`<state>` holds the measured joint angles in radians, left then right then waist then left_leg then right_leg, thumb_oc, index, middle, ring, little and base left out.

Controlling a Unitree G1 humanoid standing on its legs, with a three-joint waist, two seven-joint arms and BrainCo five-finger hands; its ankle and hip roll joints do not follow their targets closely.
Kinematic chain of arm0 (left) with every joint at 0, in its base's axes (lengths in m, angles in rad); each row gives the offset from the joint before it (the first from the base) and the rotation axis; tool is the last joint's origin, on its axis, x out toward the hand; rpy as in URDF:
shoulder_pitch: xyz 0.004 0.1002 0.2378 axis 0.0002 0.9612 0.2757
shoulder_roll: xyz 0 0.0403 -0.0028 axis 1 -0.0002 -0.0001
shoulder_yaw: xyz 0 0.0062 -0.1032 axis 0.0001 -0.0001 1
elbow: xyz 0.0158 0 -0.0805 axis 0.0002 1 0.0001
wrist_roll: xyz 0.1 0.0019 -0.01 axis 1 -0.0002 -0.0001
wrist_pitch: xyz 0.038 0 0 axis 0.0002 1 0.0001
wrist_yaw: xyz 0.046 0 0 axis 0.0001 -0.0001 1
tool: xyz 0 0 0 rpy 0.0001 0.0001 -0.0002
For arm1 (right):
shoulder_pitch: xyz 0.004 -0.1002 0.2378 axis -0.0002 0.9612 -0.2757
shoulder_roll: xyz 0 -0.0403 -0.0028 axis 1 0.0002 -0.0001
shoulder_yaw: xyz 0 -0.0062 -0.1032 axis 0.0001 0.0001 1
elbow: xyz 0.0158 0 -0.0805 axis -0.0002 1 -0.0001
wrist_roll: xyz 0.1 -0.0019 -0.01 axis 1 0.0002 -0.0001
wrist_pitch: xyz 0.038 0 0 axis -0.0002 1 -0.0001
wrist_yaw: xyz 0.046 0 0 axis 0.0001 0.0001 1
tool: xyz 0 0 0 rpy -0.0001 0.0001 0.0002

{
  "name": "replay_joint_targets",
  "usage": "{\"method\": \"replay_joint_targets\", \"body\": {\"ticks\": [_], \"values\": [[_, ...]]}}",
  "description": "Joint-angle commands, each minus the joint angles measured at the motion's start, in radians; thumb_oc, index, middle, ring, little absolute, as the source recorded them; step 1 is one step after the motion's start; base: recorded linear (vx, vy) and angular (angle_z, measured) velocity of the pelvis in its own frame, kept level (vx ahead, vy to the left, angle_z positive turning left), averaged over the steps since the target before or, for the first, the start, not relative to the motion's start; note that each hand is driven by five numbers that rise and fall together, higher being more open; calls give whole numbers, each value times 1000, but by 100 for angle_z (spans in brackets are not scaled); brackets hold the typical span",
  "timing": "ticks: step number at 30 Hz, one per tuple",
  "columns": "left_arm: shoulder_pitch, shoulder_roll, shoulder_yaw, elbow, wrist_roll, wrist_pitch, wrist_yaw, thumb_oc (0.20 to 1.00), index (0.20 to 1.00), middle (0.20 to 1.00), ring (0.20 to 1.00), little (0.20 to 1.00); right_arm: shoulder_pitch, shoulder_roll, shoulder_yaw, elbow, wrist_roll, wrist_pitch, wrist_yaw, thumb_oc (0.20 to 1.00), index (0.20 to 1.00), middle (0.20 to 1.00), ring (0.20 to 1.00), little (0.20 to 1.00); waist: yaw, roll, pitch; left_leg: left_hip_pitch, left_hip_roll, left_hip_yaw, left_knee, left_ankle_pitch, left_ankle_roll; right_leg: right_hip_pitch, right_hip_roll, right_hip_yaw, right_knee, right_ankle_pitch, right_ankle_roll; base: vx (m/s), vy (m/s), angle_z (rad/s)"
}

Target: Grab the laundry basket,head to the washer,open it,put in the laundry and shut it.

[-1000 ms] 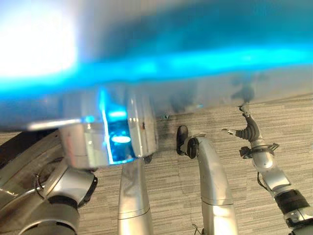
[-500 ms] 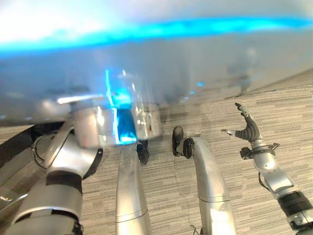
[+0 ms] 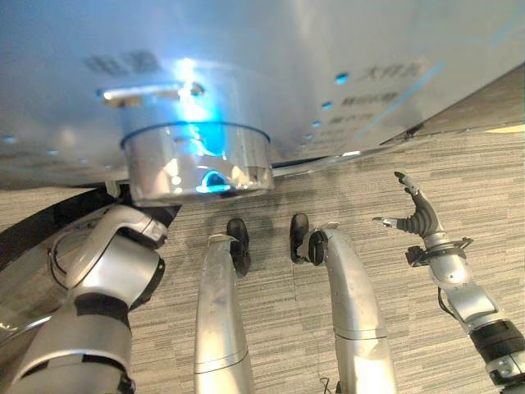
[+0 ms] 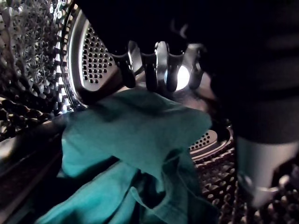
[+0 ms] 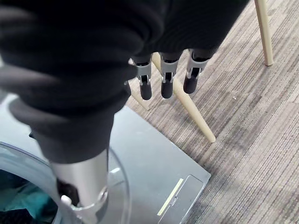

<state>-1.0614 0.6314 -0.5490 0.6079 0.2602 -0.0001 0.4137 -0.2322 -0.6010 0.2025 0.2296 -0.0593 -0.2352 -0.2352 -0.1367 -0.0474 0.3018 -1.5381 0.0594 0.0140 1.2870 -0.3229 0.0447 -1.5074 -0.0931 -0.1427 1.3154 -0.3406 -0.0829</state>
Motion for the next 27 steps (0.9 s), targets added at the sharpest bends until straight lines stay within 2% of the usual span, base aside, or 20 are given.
{"method": "replay_joint_targets", "body": {"ticks": [1, 2, 4, 5, 6, 8, 10, 12, 13, 15, 16, 17, 18, 19, 20, 21, 24, 26, 27], "values": [[153, 26, 86, -89, 61, -52, 4, 1000, 1000, 1000, 1000, 1000, 33, 40, -34, -25, 18, -13, -15, 1000, 1000, 1000, 1000, 1000, 32, -1, -63, 135, 22, -37, -111, -22, -4, 160, 18, 39, -210, 41, 99, -71, 32, 6], [159, 27, 90, -94, 62, -50, 2, 1000, 1000, 1000, 1000, 1000, 34, 39, -32, -25, 18, -13, -16, 1000, 1000, 1000, 1000, 1000, 30, -2, -61, 143, 21, -36, -116, -20, -4, 168, 18, 39, -215, 43, 99, -101, 57, 10], [324, 3, 149, -153, 38, -81, -33, 1000, 1000, 1000, 1000, 1000, 44, 44, -39, -4, 8, 4, -10, 1000, 1000, 1000, 1000, 1000, 47, -1, -61, 265, 14, -20, -225, 1, -13, 270, 5, 35, -297, 52, 108, -77, 52, 17], [331, 3, 153, -158, 39, -80, -35, 1000, 1000, 1000, 1000, 1000, 46, 43, -36, -4, 8, 4, -10, 1000, 1000, 1000, 1000, 1000, 45, -1, -59, 275, 13, -18, -233, 4, -13, 279, 5, 36, -303, 54, 108, -33, 51, 13], [452, -28, 187, -190, -30, -112, -81, 1000, 1000, 1000, 1000, 1000, 53, 55, -41, 15, 4, 21, 4, 1000, 1000, 1000, 1000, 1000, 52, 2, -63, 359, 7, -7, -304, 22, -20, 350, 0, 31, -366, 64, 114, -18, 50, 6], [513, -44, 202, -202, -66, -124, -109, 1000, 1000, 1000, 1000, 1000, 63, 57, -40, 24, 1, 30, 9, 1000, 1000, 1000, 1000, 1000, 53, 1, -63, 419, 4, -1, -353, 33, -22, 402, -4, 34, -409, 76, 115, -10, 32, 6], [666, -86, 235, -212, -153, -153, -173, 1000, 1000, 1000, 1000, 1000, 95, 58, -52, 52, -19, 48, 24, 1000, 1000, 1000, 1000, 1000, 61, 3, -72, 569, -8, 5, -484, 61, -28, 536, -13, 27, -519, 103, 128, 51, 17, 8], [744, -113, 255, -208, -199, -165, -201, 1000, 1000, 1000, 1000, 1000, 118, 68, -58, 89, -21, 54, 30, 1000, 1000, 1000, 1000, 1000, 65, 5, -78, 666, -18, 6, -569, 82, -33, 626, -16, 18, -595, 123, 139, 66, 4, 7], [746, -113, 255, -209, -199, -165, -201, 1000, 1000, 1000, 1000, 1000, 119, 68, -57, 89, -21, 54, 30, 1000, 1000, 1000, 1000, 1000, 64, 5, -74, 674, -19, 6, -575, 84, -33, 633, -16, 17, -600, 125, 139, 47, -9, 7], [839, -132, 272, -199, -223, -169, -229, 1000, 1000, 1000, 1000, 1000, 150, 79, -61, 135, -32, 65, 40, 1000, 1000, 1000, 1000, 1000, 68, 4, -77, 796, -28, 10, -676, 109, -37, 750, -16, 11, -696, 152, 149, 57, -19, 8], [864, -142, 278, -180, -229, -167, -238, 1000, 1000, 1000, 1000, 1000, 158, 91, -59, 164, -34, 66, 44, 1000, 1000, 1000, 1000, 1000, 67, 1, -75, 843, -36, 17, -733, 154, -35, 797, -18, -1, -751, 190, 143, 107, -36, 8], [936, -169, 294, -142, -253, -162, -264, 1000, 1000, 1000, 1000, 1000, 181, 109, -59, 214, -43, 77, 55, 1000, 1000, 1000, 1000, 1000, 72, 1, -76, 954, -40, 21, -818, 176, -38, 908, -13, -4, -834, 208, 150, 63, -31, 6], [937, -169, 294, -142, -253, -162, -264, 1000, 1000, 1000, 1000, 1000, 182, 109, -58, 214, -43, 77, 55, 1000, 1000, 1000, 1000, 1000, 72, 1, -72, 960, -40, 21, -822, 177, -38, 914, -13, -4, -837, 209, 150, 212, -59, 0], [1007, -195, 313, -110, -281, -161, -286, 1000, 1000, 1000, 1000, 1000, 203, 129, -56, 262, -44, 79, 68, 1000, 1000, 1000, 1000, 1000, 76, 1, -77, 1069, -45, 25, -908, 203, -44, 1023, -3, -10, -921, 231, 159, 177, -51, -7], [1040, -207, 328, -92, -299, -161, -297, 1000, 1000, 1000, 1000, 1000, 218, 137, -59, 280, -44, 81, 70, 1000, 1000, 1000, 1000, 1000, 76, 1, -83, 1122, -45, 32, -951, 214, -47, 1075, 4, -7, -962, 244, 163, 174, -50, -11], [1040, -207, 328, -92, -299, -161, -297, 1000, 1000, 1000, 1000, 1000, 218, 138, -59, 280, -44, 81, 70, 1000, 1000, 1000, 1000, 1000, 76, 0, -83, 1124, -46, 31, -958, 220, -46, 1077, 3, -8, -968, 249, 163, 135, -33, -6], [1132, -253, 370, -11, -329, -159, -321, 1000, 1000, 1000, 1000, 1000, 265, 175, -62, 347, -54, 87, 91, 1000, 1000, 1000, 1000, 1000, 76, -1, -121, 1331, -46, 52, -1135, 263, -61, 1280, 32, 9, -1159, 298, 177, 234, -72, -3], [1139, -260, 372, 6, -322, -159, -319, 1000, 1000, 1000, 1000, 1000, 271, 181, -58, 370, -59, 86, 90, 1000, 1000, 1000, 1000, 1000, 77, 1, -134, 1360, -50, 49, -1160, 277, -62, 1310, 39, 23, -1198, 316, 182, 153, -10, -11], [1150, -273, 376, 32, -323, -156, -326, 1000, 1000, 1000, 1000, 1000, 273, 186, -55, 406, -63, 88, 88, 1000, 1000, 1000, 1000, 1000, 84, 0, -157, 1391, -55, 32, -1173, 297, -69, 1362, 43, 48, -1265, 332, 183, 172, 2, -12]]}}
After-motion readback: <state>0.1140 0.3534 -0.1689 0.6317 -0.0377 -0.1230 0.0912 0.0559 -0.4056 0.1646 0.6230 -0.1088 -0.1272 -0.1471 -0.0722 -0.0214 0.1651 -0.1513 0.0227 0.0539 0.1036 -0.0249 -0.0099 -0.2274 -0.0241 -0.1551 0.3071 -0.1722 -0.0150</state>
